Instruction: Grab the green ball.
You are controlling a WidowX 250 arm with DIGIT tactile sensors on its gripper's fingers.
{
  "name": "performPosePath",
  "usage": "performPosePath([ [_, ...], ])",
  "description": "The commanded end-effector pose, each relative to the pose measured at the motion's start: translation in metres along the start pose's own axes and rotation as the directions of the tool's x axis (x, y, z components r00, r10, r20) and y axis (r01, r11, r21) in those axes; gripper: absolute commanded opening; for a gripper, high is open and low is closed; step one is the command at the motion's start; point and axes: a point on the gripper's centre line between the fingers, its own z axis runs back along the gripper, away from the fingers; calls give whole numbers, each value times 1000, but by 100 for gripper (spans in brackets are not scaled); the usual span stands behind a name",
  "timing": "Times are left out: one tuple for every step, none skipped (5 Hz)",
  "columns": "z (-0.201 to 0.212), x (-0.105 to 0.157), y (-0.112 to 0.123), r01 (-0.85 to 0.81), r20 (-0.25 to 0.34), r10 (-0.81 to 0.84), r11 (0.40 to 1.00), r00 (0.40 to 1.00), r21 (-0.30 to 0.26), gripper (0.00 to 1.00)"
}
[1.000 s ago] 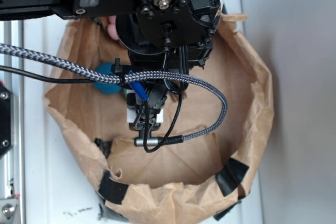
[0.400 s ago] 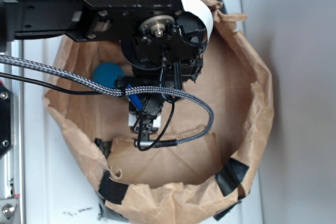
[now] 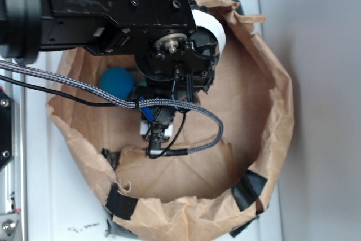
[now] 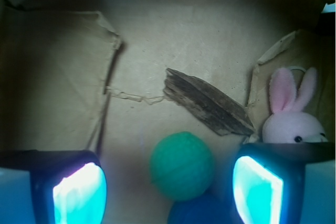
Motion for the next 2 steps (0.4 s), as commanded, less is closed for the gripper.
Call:
performPosePath([
  [-25, 16, 13, -3, 64, 0, 999, 998, 50, 100],
  [-35, 7, 27, 24, 73, -29, 998, 997, 62, 100],
])
